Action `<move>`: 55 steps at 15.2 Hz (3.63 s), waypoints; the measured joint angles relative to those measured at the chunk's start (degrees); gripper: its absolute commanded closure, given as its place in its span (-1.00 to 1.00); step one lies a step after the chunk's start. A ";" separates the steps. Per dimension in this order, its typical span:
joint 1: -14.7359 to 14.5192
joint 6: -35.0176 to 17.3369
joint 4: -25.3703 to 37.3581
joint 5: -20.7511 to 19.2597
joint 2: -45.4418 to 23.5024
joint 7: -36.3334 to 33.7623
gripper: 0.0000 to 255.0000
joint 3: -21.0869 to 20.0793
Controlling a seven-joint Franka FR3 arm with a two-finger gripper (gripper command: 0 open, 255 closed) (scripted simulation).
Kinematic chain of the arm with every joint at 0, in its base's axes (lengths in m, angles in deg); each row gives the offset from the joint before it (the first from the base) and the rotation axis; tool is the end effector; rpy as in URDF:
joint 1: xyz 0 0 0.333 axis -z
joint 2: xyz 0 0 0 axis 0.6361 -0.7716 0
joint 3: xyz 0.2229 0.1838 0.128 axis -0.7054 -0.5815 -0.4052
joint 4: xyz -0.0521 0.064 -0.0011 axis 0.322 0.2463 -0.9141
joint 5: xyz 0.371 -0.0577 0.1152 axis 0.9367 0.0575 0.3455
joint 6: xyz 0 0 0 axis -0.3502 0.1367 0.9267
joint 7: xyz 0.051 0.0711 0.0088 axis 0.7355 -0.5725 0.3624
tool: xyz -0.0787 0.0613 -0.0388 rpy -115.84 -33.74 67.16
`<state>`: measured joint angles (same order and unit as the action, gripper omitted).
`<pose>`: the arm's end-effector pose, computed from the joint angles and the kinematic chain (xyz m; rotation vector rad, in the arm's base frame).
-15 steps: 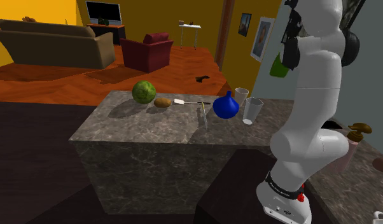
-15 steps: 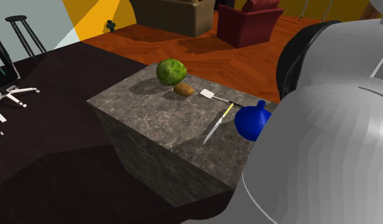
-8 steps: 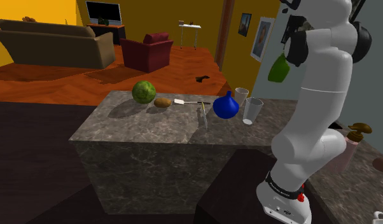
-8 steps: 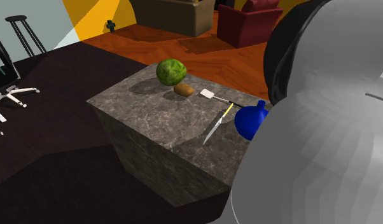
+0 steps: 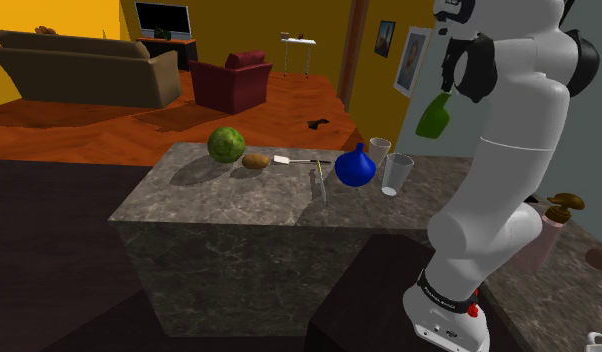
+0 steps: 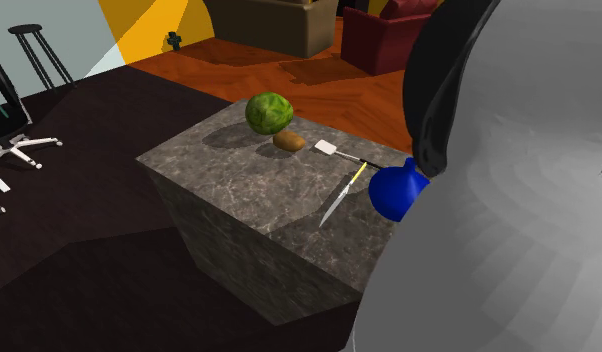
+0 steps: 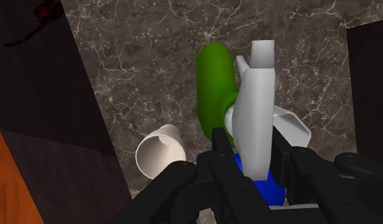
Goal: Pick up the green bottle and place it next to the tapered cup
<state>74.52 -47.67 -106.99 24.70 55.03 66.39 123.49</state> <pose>0.2532 -0.5419 0.6587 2.9764 0.7532 -0.0858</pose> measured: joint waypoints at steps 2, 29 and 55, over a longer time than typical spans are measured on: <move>-0.46 -1.92 -2.68 -0.54 0.90 -0.33 1.00 -0.09; -2.41 -23.83 -27.78 -2.83 4.57 -2.62 1.00 -0.81; -2.20 -32.52 -34.92 -1.76 2.80 -2.25 -1.00 -0.96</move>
<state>72.32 -80.19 -141.90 22.94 57.83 64.14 122.53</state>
